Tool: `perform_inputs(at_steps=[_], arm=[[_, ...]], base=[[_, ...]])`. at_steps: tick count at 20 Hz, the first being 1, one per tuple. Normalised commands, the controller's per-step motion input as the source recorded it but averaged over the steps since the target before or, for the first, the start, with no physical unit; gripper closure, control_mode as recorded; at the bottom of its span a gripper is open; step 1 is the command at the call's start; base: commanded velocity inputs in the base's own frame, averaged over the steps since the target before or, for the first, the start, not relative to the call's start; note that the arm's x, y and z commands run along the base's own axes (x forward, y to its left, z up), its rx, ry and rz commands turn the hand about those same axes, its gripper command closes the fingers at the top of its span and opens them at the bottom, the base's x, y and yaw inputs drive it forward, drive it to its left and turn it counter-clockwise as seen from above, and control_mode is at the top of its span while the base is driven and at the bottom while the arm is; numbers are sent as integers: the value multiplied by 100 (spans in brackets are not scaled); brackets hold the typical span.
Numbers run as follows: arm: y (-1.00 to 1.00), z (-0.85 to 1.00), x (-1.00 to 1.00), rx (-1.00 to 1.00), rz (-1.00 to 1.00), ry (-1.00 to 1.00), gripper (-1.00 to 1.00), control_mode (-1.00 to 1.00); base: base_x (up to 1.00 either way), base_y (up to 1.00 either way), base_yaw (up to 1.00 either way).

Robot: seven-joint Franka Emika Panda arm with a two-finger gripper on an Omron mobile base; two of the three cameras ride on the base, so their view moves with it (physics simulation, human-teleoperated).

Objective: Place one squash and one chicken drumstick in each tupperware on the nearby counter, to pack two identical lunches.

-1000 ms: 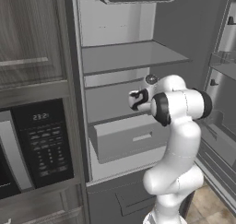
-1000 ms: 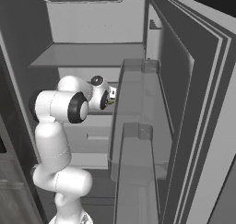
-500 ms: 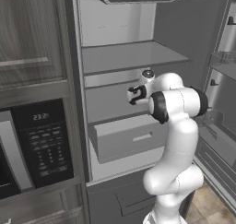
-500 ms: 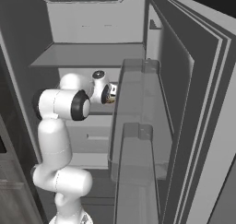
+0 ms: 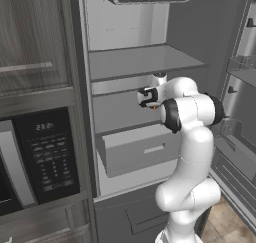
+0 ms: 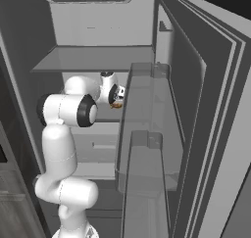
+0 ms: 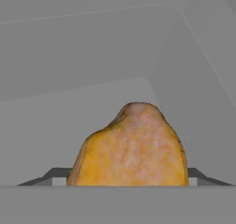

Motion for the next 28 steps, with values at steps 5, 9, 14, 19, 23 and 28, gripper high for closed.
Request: perform_inputs(at_steps=[5,9,14,19,23,28], arm=[[4,-77,-65,0,0,-20,100,-100],[22,-94,-100,0,0,-33,100,-100],[6,-27,-100,0,0,-13,100,-100],[0,32,-100,0,0,0,100,-100],[9,71,-100,0,0,0,100,-100],[15,68,-100,0,7,4,100,-100]], base=[[0,0,0],[0,0,0],[0,0,0],[0,0,0],[0,0,0],[0,0,0]])
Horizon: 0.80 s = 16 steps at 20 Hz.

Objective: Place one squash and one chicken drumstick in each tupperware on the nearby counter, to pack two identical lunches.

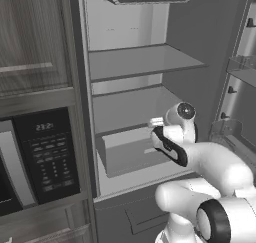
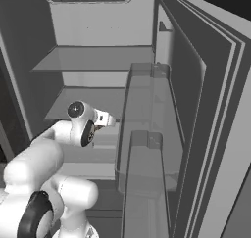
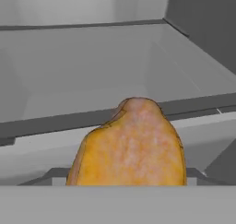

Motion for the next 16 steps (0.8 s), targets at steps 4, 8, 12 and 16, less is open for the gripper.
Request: perform_inputs(at_steps=[4,8,12,16], arm=[[20,63,-100,0,15,10,100,-100],[18,66,-97,0,17,10,100,-100],[20,71,-72,-1,14,12,100,-100],[30,67,-48,-7,5,9,100,-100]], base=[[0,0,0],[0,0,0],[0,0,0],[0,0,0]])
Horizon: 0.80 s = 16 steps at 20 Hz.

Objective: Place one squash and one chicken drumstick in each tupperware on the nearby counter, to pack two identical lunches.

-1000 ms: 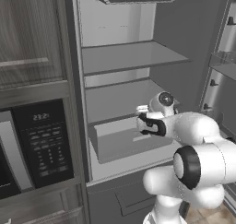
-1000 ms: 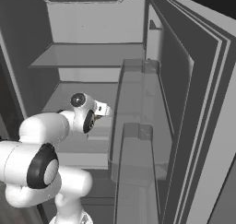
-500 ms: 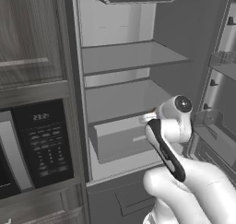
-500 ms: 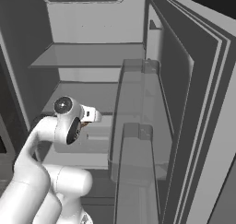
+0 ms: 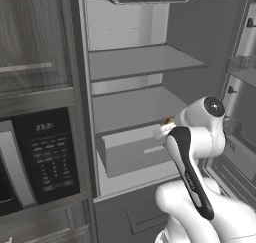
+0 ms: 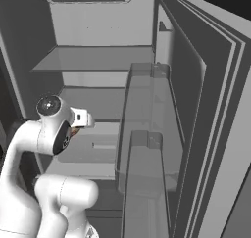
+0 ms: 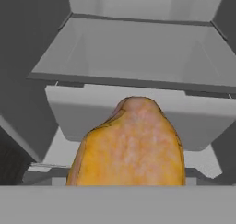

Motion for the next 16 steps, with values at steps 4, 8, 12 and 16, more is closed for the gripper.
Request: perform_inputs(at_steps=[4,8,12,16], arm=[[26,85,-40,-6,0,13,100,-100],[13,57,-71,-6,2,4,100,-100],[0,12,-100,-1,1,-2,100,-100],[0,0,-100,0,0,-4,100,-100]], base=[[0,0,0],[0,0,0],[0,0,0],[0,0,0]])
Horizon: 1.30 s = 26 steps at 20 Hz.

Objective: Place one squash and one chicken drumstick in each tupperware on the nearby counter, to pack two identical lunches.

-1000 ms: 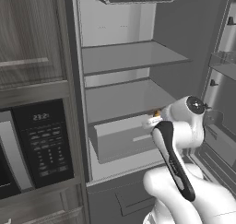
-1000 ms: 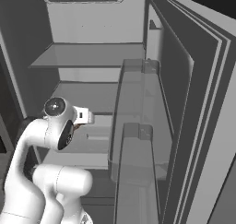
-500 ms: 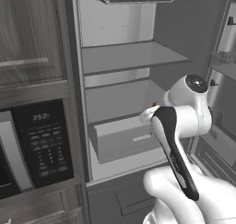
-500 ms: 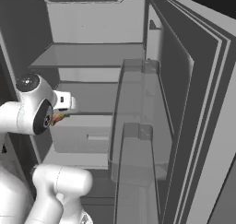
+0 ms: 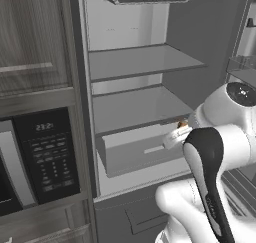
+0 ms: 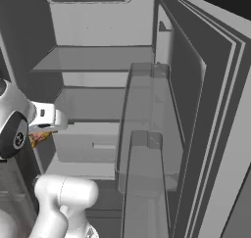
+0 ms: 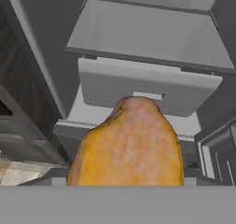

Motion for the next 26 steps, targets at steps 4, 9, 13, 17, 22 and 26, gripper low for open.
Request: perform_inputs(at_steps=[4,9,13,17,22,26], arm=[[0,0,0,0,0,0,100,100],[0,0,0,0,0,0,100,100],[0,0,0,0,0,0,100,100],[0,0,0,0,0,0,100,100],[0,0,0,0,0,0,100,100],[0,0,0,0,0,0,100,100]], base=[[-100,0,1],[-90,3,8],[-13,61,10],[5,100,11],[2,100,9],[0,100,10]])
